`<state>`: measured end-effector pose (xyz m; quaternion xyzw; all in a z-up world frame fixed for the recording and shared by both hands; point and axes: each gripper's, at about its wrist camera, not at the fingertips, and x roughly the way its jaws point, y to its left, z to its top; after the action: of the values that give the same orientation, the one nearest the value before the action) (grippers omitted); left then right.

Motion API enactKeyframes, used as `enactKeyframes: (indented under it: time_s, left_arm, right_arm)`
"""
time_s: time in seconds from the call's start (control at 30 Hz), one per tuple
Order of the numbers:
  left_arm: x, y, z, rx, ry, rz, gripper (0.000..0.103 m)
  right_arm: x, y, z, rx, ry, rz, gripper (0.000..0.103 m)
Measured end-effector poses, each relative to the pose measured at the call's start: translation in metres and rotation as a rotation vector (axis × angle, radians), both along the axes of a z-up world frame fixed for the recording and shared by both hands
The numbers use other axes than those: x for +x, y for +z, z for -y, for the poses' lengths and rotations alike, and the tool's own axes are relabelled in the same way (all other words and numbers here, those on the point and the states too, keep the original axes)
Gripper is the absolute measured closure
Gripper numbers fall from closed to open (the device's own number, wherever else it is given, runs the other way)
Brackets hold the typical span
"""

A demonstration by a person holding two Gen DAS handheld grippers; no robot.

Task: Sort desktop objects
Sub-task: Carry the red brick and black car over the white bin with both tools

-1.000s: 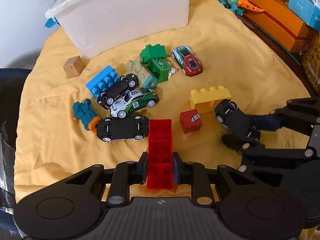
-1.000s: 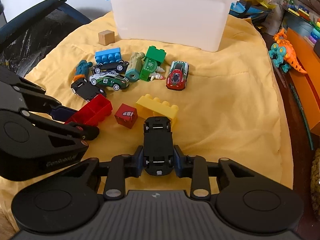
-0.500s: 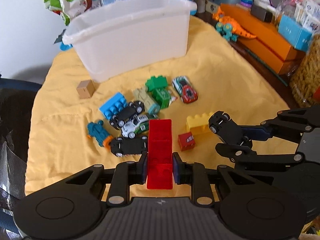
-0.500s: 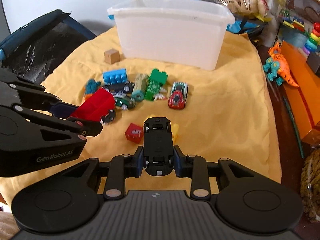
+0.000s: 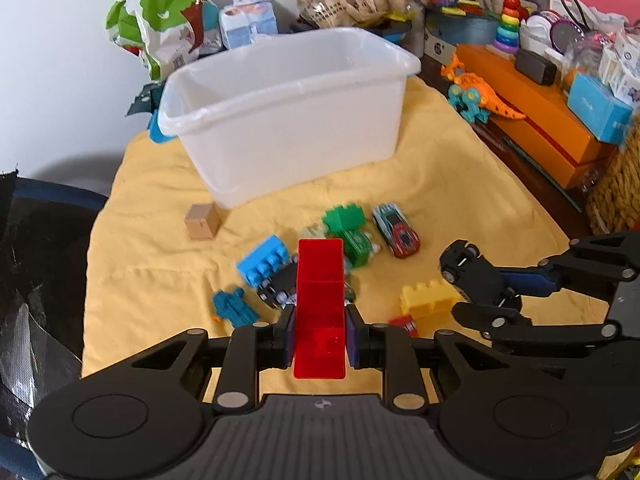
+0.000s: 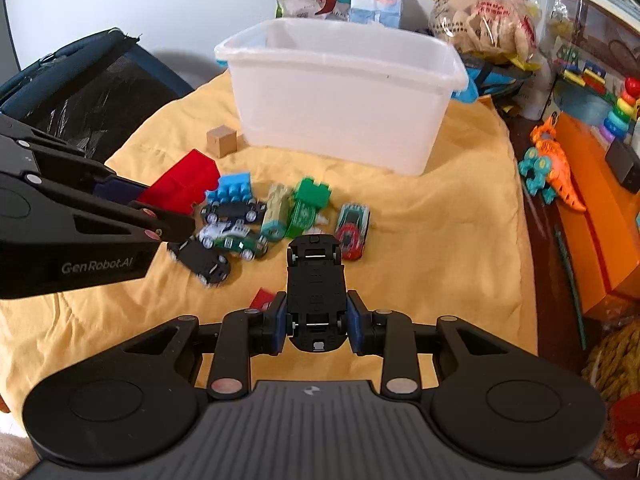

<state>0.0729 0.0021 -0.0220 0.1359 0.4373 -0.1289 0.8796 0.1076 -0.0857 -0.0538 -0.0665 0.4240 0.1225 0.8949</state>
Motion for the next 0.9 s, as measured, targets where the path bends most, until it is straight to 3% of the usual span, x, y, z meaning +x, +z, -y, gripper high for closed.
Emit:
enactKeyframes:
  time_s: [0.3, 0.5, 0.73, 0.9]
  left_arm:
    - [0.035, 0.028, -0.002, 0.019, -0.010, 0.082, 0.076]
    - [0.081, 0.063, -0.005, 0.043, -0.004, 0.169, 0.076]
    - [0.143, 0.097, -0.003, 0.009, 0.019, 0.222, 0.076]
    - [0.186, 0.085, 0.006, 0.036, 0.011, 0.196, 0.076]
  right_arm:
    - [0.037, 0.033, -0.005, -0.024, 0.009, 0.075, 0.070]
    - [0.075, 0.066, -0.011, -0.030, 0.005, 0.142, 0.070]
    - [0.127, 0.098, -0.012, 0.006, -0.014, 0.204, 0.070]
    - [0.171, 0.090, -0.013, 0.009, -0.038, 0.173, 0.070]
